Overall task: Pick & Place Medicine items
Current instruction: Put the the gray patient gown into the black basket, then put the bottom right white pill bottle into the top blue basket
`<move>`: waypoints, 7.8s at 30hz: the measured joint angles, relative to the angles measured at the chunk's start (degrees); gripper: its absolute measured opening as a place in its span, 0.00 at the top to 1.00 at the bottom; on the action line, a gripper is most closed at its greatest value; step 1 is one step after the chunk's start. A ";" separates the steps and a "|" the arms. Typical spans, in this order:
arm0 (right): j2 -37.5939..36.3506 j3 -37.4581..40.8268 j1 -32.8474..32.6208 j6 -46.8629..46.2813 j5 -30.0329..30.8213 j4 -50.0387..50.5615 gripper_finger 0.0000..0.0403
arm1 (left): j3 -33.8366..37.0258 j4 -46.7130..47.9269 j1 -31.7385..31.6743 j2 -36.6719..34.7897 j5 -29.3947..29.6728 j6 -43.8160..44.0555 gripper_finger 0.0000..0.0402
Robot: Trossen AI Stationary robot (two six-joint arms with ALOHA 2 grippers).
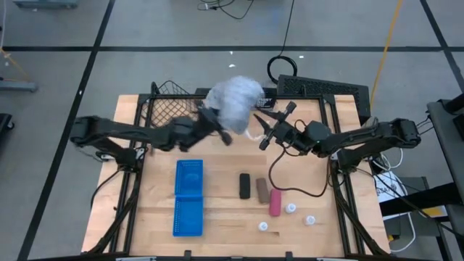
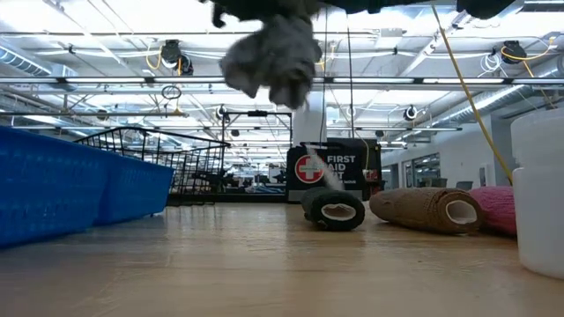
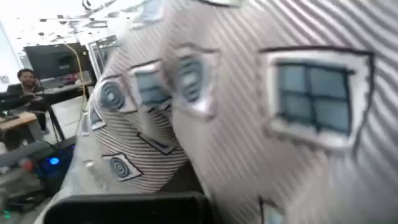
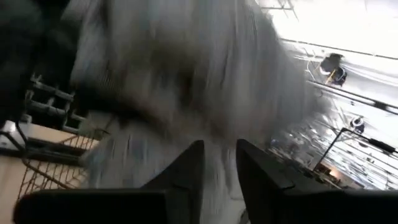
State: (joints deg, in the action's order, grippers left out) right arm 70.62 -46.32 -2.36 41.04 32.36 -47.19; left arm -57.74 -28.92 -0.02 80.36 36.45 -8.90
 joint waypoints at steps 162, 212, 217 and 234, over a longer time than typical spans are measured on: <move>-6.96 0.25 2.39 -8.85 -3.87 17.50 0.71 | 14.63 41.34 -43.33 -1.97 -9.45 43.53 0.54; -6.96 0.25 2.37 -8.87 -3.89 17.59 0.71 | 14.54 41.94 -41.63 -25.00 -18.47 33.44 0.54; -6.96 0.25 2.37 -8.87 -3.91 17.58 0.71 | 14.54 42.31 -41.63 -27.21 -18.38 34.48 0.49; -6.96 0.25 2.37 -8.87 -3.89 17.58 0.71 | 13.05 53.06 -41.63 -29.52 -33.08 42.52 0.25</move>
State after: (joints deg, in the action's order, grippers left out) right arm 63.66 -46.06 0.01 32.16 28.47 -29.61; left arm -44.69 24.14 -41.65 50.84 3.37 33.61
